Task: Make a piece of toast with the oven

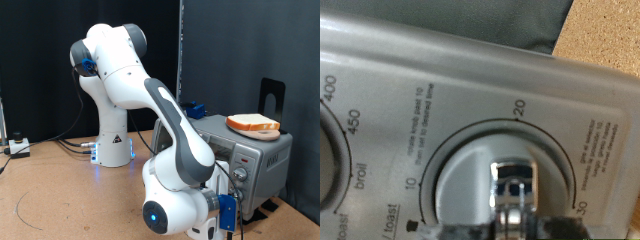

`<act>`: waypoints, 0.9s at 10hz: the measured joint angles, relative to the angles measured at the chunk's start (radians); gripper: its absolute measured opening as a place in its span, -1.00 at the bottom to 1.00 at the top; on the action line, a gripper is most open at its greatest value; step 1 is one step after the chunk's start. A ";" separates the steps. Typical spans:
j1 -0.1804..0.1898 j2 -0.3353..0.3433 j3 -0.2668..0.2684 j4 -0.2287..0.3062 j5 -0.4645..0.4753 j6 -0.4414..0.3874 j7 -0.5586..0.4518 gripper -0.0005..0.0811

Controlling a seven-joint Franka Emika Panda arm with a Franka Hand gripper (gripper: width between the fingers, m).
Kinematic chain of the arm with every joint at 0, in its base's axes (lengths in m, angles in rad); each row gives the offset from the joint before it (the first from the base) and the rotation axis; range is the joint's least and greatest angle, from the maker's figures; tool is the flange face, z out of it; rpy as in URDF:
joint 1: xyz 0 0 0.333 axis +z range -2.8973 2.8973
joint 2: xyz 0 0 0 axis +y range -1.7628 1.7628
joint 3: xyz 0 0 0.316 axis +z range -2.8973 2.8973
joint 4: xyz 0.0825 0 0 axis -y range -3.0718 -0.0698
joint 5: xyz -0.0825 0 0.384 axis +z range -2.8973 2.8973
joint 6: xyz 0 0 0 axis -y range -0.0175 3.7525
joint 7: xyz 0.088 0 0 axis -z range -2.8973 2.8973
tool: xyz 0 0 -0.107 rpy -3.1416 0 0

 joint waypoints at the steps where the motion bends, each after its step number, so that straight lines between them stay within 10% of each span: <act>1: 0.000 0.002 0.000 0.002 -0.001 -0.003 0.000 -0.77; 9: 0.006 0.026 0.004 0.031 -0.009 -0.041 0.000 -0.77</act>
